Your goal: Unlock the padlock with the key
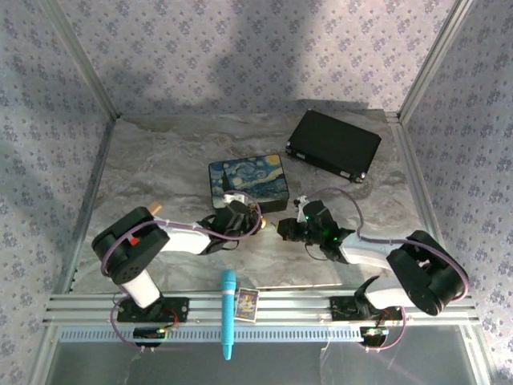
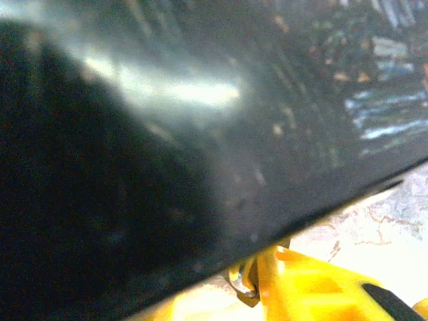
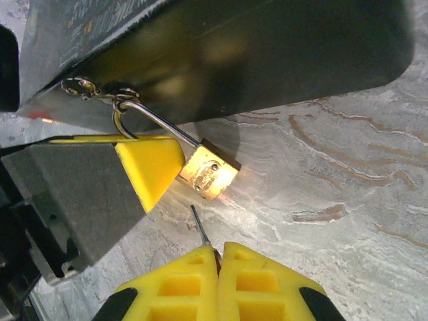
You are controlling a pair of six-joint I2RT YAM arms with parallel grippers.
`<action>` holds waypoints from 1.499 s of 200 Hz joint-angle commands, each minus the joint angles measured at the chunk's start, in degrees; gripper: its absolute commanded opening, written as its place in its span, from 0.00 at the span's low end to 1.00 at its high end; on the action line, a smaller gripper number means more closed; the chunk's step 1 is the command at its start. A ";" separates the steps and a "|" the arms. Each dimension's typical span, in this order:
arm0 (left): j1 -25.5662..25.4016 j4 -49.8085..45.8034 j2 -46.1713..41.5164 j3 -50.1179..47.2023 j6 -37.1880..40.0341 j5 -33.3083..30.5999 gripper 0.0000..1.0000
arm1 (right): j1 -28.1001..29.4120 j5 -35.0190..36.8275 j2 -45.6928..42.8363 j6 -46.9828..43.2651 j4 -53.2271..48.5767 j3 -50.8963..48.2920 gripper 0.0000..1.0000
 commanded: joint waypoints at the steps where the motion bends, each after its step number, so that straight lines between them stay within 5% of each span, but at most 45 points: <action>1: -1.16 -0.55 1.76 -0.16 -2.66 -4.82 0.37 | 0.06 -0.27 0.84 1.47 2.61 -0.05 0.00; 89: -9.73 13.65 2.43 -4.21 -11.37 -20.42 0.44 | -0.45 6.14 -2.48 3.41 2.08 -4.42 0.00; 131: -9.18 20.74 7.57 -4.12 -12.07 -17.79 0.44 | -0.90 7.64 -6.81 2.69 -0.97 -5.77 0.00; 165: -8.91 10.39 9.89 0.85 -14.49 -16.15 0.44 | -1.42 8.17 -9.63 2.47 -2.20 -7.22 0.00; 192: -8.02 11.19 12.31 2.57 -14.20 -13.27 0.27 | -1.60 7.96 -9.05 2.68 -1.94 -7.21 0.00; 219: -7.31 -0.22 9.44 5.49 -14.24 -14.25 0.08 | -3.49 0.11 -2.59 6.44 5.00 -6.40 0.00; 245: -5.91 2.62 7.52 3.00 -15.62 -11.80 0.04 | -5.50 -7.58 4.19 12.73 14.96 -6.23 0.00; 300: -3.19 10.85 7.41 -0.47 -20.08 -2.99 0.00 | -8.32 -16.11 8.66 16.36 14.87 -2.27 0.00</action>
